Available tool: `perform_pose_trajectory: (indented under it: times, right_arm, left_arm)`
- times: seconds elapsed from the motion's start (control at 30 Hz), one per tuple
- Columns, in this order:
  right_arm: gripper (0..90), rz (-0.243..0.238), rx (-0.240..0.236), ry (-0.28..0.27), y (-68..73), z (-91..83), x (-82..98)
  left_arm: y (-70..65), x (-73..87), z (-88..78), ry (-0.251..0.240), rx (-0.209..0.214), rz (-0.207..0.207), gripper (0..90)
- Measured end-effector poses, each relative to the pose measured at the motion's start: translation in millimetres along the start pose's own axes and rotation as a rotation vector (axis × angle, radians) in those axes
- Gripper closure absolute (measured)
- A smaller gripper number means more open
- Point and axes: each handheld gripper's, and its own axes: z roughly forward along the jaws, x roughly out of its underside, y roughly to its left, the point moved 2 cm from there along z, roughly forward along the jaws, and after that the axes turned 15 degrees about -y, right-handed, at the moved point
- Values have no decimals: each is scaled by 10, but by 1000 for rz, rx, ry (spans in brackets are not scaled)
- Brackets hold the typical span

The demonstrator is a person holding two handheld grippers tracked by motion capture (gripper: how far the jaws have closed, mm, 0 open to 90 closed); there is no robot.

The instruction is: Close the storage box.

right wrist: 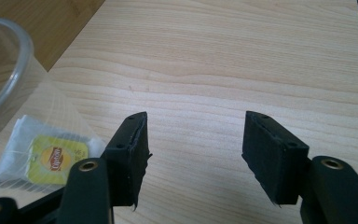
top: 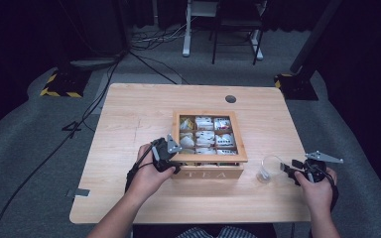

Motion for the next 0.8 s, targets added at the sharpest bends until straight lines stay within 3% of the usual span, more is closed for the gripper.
perform_pose_trajectory:
  times: [0.43, 0.8]
  right_arm:
    - [415, -1, -7, 8, 19, 37, 1]
    - [414, -4, -9, 11, 32, 50, 10]
  left_arm:
    - [39, 9, -42, 21, -4, -12, 397]
    - [71, -6, -53, 39, 26, -13, 413]
